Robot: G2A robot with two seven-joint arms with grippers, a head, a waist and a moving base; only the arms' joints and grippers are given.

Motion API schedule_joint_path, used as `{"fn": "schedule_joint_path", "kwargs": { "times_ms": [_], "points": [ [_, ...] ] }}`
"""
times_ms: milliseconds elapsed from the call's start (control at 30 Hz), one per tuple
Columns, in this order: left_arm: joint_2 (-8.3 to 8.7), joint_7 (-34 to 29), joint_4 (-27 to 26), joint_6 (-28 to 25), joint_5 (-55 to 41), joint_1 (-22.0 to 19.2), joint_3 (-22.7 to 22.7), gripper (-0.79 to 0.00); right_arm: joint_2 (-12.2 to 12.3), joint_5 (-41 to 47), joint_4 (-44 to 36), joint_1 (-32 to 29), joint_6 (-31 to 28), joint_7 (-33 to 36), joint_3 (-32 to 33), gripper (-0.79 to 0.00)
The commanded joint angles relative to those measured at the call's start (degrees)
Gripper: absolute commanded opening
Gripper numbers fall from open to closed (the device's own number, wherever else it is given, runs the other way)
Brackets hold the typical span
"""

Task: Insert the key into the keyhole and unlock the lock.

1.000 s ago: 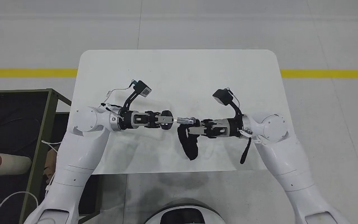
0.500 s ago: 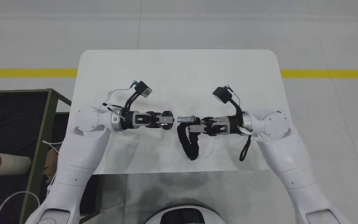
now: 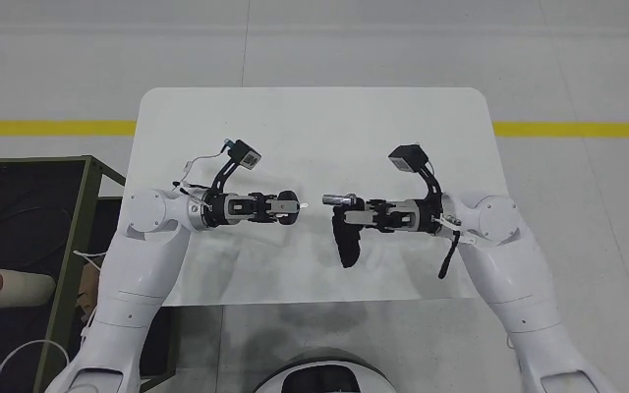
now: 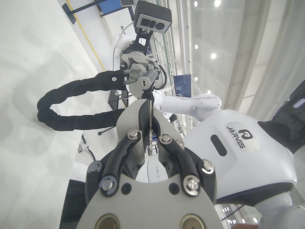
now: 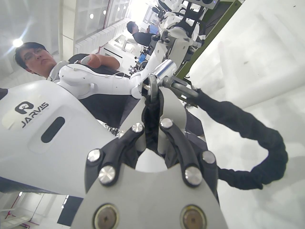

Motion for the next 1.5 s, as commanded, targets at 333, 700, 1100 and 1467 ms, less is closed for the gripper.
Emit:
{"fn": "schedule_joint_path", "kwargs": {
  "times_ms": [333, 700, 1100, 1467],
  "points": [
    [-1.79, 50.28, -11.6, -30.57, 52.53, 9.2, -3.81, -0.785, -0.71, 24.46, 2.5, -0.95, 5.35, 6.75, -0.17, -0.785],
    [-2.03, 64.42, -23.8, -30.51, 85.52, 11.23, -8.85, -0.785, -0.69, 21.41, -0.12, -3.52, 6.13, 2.77, 0.0, -0.785],
    [-2.1, 116.77, -19.98, -3.44, 145.99, 16.64, -0.98, -0.785, -1.53, 23.59, 1.71, -1.42, 7.85, 1.97, -2.78, -0.785],
    [-1.2, 121.53, -25.3, 13.35, 168.29, 19.73, -0.35, -0.785, -0.88, 15.67, -1.91, -3.16, 8.21, -1.09, -0.89, -0.785]
  ]
}}
